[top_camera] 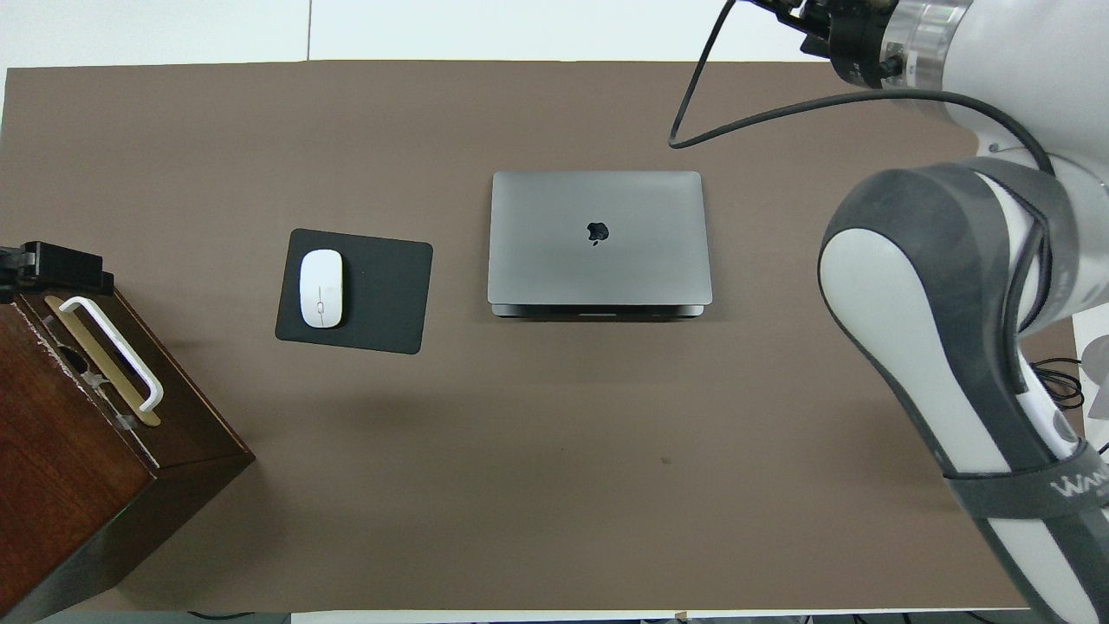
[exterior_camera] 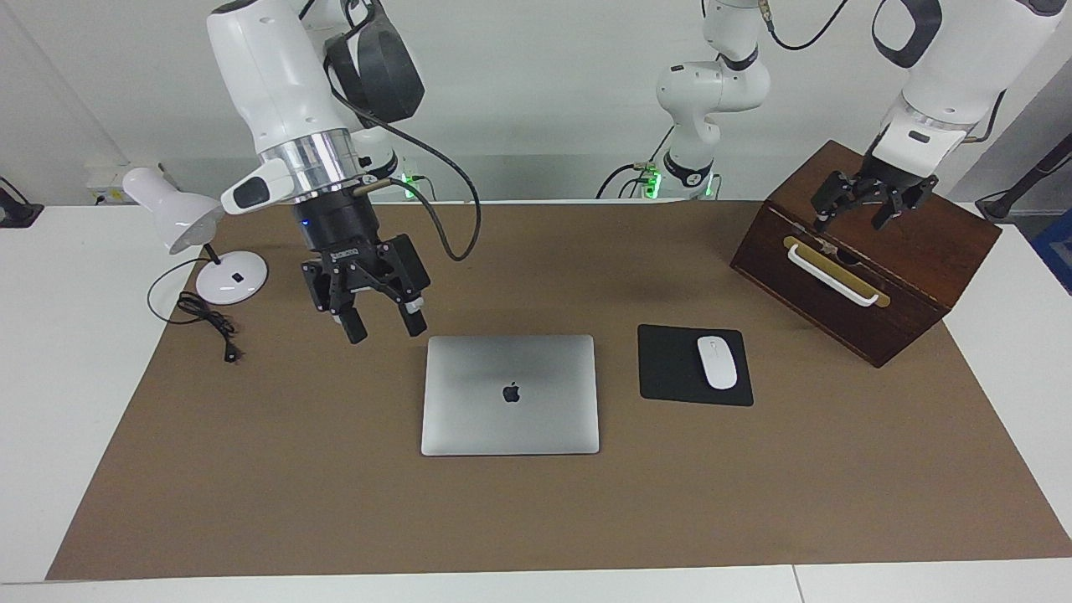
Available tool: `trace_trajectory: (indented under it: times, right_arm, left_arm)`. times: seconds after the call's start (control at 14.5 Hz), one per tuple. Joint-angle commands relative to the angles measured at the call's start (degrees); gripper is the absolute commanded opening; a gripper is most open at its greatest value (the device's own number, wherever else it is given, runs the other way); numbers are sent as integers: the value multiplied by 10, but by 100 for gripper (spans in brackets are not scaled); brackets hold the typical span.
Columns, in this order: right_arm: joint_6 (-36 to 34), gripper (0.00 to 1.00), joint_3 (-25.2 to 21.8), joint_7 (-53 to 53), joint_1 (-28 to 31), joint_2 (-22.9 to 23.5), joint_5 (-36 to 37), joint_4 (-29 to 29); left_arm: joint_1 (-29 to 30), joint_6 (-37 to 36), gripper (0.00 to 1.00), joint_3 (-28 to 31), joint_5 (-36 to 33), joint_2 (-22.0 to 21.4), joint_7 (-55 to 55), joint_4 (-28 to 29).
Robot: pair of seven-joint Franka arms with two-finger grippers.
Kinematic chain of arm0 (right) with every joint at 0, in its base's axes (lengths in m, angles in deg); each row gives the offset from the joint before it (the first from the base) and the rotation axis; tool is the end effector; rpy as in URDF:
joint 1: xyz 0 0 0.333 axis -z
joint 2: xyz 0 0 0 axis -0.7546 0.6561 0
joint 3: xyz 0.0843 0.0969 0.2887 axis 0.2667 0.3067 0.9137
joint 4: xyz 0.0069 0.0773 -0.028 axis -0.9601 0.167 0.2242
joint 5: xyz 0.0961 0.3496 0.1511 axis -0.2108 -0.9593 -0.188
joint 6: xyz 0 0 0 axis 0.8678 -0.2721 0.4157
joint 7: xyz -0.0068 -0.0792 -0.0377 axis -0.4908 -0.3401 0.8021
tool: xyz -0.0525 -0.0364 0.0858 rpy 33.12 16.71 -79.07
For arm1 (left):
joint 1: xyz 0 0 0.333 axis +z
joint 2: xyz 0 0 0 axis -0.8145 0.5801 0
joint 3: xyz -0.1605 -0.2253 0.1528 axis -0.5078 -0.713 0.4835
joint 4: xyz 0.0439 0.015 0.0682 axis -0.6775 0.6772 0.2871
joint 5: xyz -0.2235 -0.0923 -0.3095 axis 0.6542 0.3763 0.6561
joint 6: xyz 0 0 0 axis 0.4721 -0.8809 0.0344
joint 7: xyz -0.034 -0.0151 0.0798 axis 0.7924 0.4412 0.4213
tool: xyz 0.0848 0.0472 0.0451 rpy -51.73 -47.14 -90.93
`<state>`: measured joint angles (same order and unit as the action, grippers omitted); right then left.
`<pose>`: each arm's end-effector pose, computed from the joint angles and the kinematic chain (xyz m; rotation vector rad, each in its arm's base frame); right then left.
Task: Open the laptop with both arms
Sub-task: 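Reach the right gripper over the laptop's far edge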
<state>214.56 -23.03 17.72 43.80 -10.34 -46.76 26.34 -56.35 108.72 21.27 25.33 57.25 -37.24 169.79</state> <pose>0.6617 0.1685 0.6277 -2.4965 0.5520 -0.7995 0.5368 0.0031 0.6134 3.1330 -0.0186 0.0058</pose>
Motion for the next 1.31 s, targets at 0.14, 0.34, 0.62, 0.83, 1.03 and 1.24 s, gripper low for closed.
trace_trajectory:
  times: [0.14, 0.34, 0.62, 0.83, 1.03, 1.24]
  right_arm:
    - [51, 100, 2, 47, -6, -2, -11, 28]
    - [58, 100, 2, 52, -6, -4, -12, 35]
    - [59, 100, 2, 52, -6, -3, -11, 35]
    - [58, 100, 3, 51, -6, -3, -11, 35]
    - [58, 100, 2, 54, -6, -3, -11, 35]
    - [59, 100, 3, 76, -12, -3, -12, 35]
  left_arm:
    - [4, 0, 100, -4, 6, -11, -5, 8]
    - [8, 2, 100, -4, 6, -11, -3, 8]
    - [7, 1, 100, -4, 6, -11, -2, 8]
    - [7, 1, 100, -5, 6, -11, -3, 8]
    - [4, 1, 100, -5, 6, -11, -4, 8]
    - [1, 4, 100, -5, 6, -12, -6, 11]
